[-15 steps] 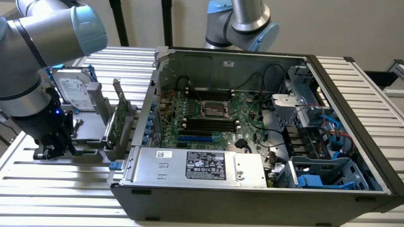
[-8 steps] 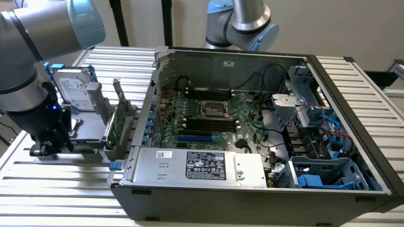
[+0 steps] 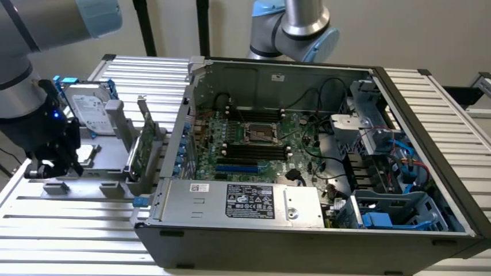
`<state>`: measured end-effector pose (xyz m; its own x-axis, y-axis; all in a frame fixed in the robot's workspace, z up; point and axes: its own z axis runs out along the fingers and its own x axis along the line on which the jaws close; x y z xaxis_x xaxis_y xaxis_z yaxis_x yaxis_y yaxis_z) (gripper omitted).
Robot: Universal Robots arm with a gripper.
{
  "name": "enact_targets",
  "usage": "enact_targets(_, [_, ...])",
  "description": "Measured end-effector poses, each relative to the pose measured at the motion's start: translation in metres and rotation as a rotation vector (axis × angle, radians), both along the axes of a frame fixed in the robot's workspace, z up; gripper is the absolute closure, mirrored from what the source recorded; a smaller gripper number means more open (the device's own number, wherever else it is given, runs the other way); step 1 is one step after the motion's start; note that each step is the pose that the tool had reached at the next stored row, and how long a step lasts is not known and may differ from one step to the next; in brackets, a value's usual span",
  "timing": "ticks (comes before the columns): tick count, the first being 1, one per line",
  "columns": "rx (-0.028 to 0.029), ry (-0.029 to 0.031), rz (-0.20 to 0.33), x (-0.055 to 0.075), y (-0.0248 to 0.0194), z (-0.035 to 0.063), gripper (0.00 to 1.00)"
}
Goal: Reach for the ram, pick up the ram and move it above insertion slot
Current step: 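Pick up the ram and move it above insertion slot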
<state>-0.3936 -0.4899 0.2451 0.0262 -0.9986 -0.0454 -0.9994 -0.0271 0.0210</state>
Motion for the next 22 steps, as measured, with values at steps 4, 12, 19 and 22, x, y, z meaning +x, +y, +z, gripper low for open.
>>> enact_targets(4, [-0.0001, 0.0002, 0.0, 0.003, 0.0, 0.0184, 0.86])
enact_targets(12, [0.0014, 0.0, 0.0, 0.019, -0.0001, 0.0548, 0.86])
enact_targets(19, [0.0057, 0.0, 0.001, 0.042, -0.0005, 0.0864, 0.86])
enact_targets(22, [0.0099, 0.0001, 0.002, 0.054, -0.0005, 0.1, 0.86])
